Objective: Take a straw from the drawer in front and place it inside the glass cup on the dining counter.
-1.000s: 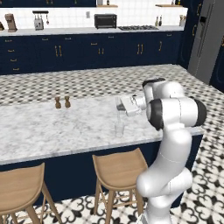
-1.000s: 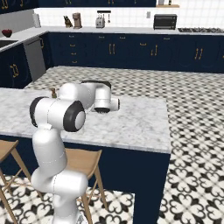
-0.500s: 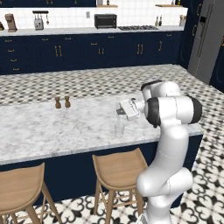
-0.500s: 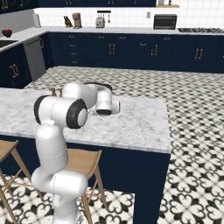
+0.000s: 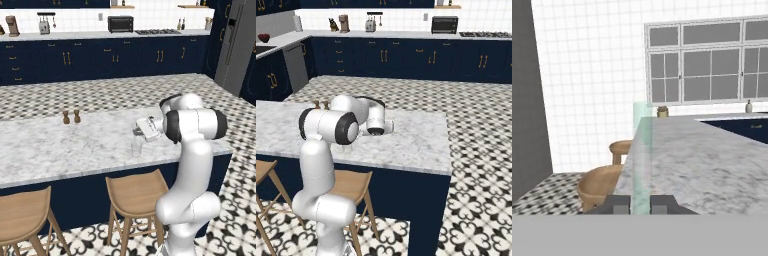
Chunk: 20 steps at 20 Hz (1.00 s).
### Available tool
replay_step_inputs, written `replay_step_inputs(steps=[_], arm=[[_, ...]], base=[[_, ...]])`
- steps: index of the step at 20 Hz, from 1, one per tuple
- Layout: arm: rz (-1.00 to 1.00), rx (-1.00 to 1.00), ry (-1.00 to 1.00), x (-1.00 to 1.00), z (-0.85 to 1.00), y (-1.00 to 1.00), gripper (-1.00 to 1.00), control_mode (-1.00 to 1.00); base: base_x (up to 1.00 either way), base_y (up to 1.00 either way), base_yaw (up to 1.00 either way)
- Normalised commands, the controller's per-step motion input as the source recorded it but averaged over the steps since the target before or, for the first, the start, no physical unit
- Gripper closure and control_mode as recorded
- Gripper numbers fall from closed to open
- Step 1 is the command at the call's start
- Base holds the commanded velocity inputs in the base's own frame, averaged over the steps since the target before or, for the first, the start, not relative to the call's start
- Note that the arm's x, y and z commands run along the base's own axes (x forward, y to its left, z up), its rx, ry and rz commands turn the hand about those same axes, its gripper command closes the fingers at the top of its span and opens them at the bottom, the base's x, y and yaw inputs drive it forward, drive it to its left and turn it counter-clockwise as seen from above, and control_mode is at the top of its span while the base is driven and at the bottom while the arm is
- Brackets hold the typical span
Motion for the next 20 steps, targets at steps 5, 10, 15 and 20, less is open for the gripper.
replay_step_inputs(steps=[5,10,15,20], arm=[[0.03,0.00,0.00,0.00,-0.28,0.00,1.00,-1.00],[0.03,0.00,-0.04,0.00,-0.24,0.00,1.00,-1.00],[0.03,0.00,-0.06,0.00,-0.20,0.00,1.00,-1.00],[0.02,0.00,-0.08,0.00,-0.07,-0.02,1.00,-1.00]], base=[[0.00,0.00,0.00],[0.00,0.00,0.00],[0.00,0.00,0.00],[0.00,0.00,0.00]])
